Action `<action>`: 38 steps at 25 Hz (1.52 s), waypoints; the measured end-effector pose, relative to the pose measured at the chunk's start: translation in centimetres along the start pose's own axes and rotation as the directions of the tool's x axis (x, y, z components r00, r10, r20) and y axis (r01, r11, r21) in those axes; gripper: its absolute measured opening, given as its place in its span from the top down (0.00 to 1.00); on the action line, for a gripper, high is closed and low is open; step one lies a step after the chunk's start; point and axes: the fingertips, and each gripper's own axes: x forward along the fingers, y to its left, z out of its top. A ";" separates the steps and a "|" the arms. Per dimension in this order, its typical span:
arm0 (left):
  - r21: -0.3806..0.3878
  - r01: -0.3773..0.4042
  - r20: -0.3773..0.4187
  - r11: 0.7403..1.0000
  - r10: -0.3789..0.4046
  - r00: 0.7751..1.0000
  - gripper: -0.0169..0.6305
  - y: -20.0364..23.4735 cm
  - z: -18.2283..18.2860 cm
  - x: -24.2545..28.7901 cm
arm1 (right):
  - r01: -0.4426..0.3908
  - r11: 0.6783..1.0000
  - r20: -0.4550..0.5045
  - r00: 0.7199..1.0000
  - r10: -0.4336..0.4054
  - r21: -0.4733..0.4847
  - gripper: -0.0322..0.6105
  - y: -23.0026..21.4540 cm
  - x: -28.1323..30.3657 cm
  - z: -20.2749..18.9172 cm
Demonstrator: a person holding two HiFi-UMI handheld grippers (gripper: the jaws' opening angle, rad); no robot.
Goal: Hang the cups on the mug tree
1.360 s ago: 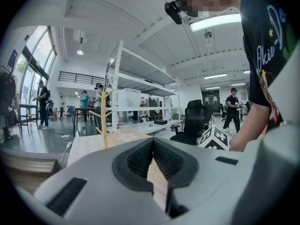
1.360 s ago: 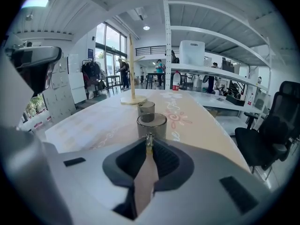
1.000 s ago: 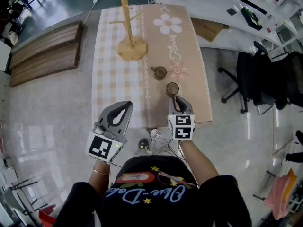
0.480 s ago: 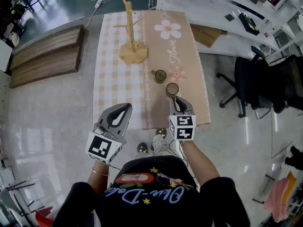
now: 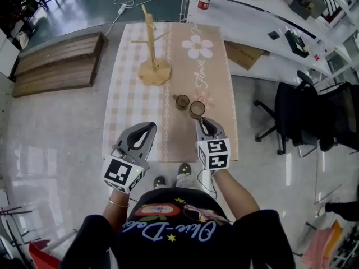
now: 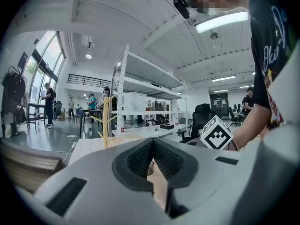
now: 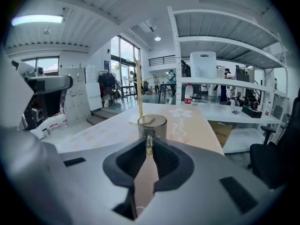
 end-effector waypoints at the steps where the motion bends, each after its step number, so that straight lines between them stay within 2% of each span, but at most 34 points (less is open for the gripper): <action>1: -0.002 -0.002 0.000 1.000 0.002 1.000 0.96 -0.3 0.0 0.2 | -0.008 1.000 0.002 1.000 0.008 -0.008 0.87 -0.2 0.0 0.2; 6: -0.037 -0.046 -0.001 0.998 0.046 0.999 0.96 -0.3 -0.2 0.8 | -0.049 0.998 0.011 0.999 0.050 -0.044 0.87 -0.8 -0.3 1.1; 18: -0.028 -0.091 -0.010 0.995 0.091 0.996 0.96 -0.1 0.6 1.9 | -0.111 0.989 0.063 0.991 0.117 -0.094 0.87 -1.8 -0.1 4.0; 22: -0.017 -0.097 -0.014 0.995 0.097 0.995 0.96 -0.1 0.9 2.1 | -0.116 0.990 0.078 0.989 0.122 -0.082 0.87 -2.7 0.3 5.1; 32: -0.007 -0.155 -0.032 0.988 0.155 0.987 0.96 0.6 0.7 2.0 | -0.123 0.981 0.111 0.984 0.140 -0.150 0.87 -4.5 0.7 7.1; 38: -0.005 -0.184 -0.032 0.983 0.184 0.982 0.96 0.8 0.9 2.4 | -0.148 0.976 0.132 0.977 0.169 -0.157 0.87 -5.0 1.0 8.4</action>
